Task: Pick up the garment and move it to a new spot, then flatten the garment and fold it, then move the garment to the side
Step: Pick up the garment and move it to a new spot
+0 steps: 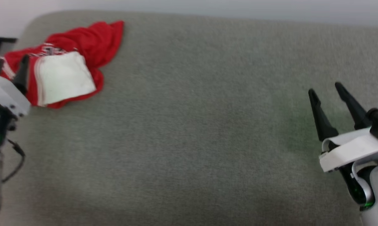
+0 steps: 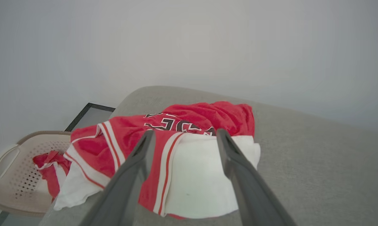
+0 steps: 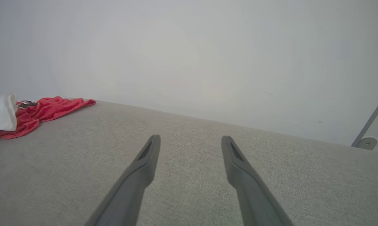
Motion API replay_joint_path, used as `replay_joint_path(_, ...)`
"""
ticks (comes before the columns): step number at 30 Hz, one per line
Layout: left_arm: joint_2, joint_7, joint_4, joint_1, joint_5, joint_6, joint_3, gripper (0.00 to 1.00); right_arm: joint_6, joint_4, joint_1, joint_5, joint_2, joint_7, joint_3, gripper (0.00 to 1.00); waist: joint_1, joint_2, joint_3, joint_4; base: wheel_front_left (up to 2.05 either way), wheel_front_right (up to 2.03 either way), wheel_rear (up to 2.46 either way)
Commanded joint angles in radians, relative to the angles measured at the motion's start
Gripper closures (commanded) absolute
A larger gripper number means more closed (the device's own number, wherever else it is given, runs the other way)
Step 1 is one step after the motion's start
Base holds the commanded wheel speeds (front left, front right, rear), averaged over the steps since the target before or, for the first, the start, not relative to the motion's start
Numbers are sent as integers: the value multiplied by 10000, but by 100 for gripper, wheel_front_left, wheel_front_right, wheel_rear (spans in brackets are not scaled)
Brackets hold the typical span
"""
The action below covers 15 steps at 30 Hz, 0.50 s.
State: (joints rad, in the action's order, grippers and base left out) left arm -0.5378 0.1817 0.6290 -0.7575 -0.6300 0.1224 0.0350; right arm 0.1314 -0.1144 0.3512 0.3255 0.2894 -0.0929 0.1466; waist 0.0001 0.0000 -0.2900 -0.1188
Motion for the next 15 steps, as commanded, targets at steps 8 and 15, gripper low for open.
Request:
replay_joint_path(8, -556, 1282, 1853, -1659, -223, 77, 441, 0, -14, 687, 537, -162, 78, 131, -111, 0, -1, 0, -2332, 1402, 0, 0, 0)
replay_joint_path(15, -517, 2314, 3388, -2460, -372, 79, 861, 0, -14, 1194, 704, -239, 119, 269, -217, 0, -1, 0, -2948, 1512, 0, 0, 0)
